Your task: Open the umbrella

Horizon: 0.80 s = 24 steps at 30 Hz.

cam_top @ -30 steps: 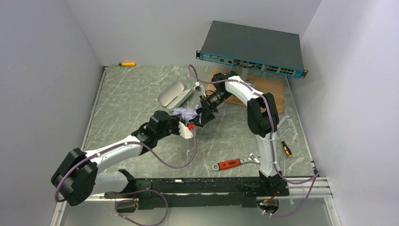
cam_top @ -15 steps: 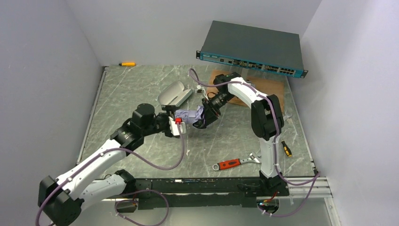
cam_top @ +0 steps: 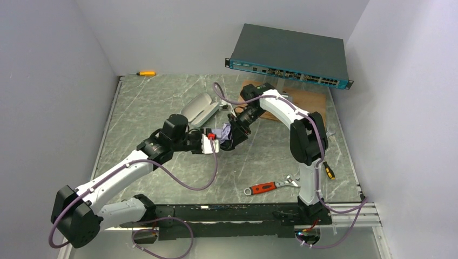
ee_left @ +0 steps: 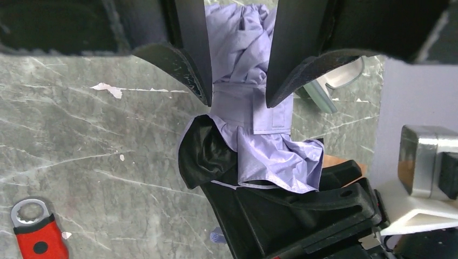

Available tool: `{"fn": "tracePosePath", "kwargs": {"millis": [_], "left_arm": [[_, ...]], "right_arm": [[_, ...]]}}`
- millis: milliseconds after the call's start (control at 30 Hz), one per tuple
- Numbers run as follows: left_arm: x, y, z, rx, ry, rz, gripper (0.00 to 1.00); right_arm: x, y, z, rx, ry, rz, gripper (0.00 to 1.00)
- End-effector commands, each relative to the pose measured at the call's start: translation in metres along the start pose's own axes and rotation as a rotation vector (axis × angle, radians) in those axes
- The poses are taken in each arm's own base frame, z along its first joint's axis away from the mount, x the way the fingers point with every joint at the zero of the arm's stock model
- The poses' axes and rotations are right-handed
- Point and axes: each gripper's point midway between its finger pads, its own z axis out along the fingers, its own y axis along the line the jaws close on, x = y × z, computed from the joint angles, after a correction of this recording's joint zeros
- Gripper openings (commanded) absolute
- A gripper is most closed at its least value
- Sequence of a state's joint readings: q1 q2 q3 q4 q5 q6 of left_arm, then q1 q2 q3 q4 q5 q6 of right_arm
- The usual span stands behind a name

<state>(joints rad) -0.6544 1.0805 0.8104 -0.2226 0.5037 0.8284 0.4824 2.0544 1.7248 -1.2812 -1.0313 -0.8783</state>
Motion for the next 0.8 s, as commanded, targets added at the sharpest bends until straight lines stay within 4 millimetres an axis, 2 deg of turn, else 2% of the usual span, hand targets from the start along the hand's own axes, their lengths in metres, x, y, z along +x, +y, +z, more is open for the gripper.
{"fn": "tracePosePath", "kwargs": {"millis": [0,200,467,500,567,633,700,767], "left_arm": [[-0.021,0.018,0.002,-0.05,-0.059,0.072,0.45],[-0.02,0.016,0.005,-0.069,-0.05,0.1,0.38],[-0.008,0.015,0.003,-0.075,0.011,0.122,0.22],[-0.006,0.013,0.002,-0.066,0.019,0.126,0.23],[-0.002,0.008,0.001,-0.055,0.029,0.128,0.32],[0.003,0.005,0.0,-0.049,0.046,0.12,0.33],[0.008,0.003,0.0,-0.044,0.067,0.101,0.24],[0.008,0.007,-0.001,-0.06,0.082,0.068,0.01]], "right_arm": [[-0.027,0.022,-0.008,0.01,-0.053,-0.167,0.0],[-0.029,0.028,-0.005,0.008,-0.026,-0.22,0.0],[-0.029,0.031,-0.005,0.01,-0.015,-0.254,0.0],[-0.029,0.032,-0.005,0.011,-0.015,-0.259,0.0],[-0.03,0.032,-0.006,0.011,-0.014,-0.268,0.0],[-0.03,0.033,-0.006,0.009,-0.012,-0.279,0.0],[-0.029,0.034,-0.007,0.013,-0.011,-0.293,0.0],[-0.028,0.034,-0.008,0.015,-0.008,-0.306,0.0]]}}
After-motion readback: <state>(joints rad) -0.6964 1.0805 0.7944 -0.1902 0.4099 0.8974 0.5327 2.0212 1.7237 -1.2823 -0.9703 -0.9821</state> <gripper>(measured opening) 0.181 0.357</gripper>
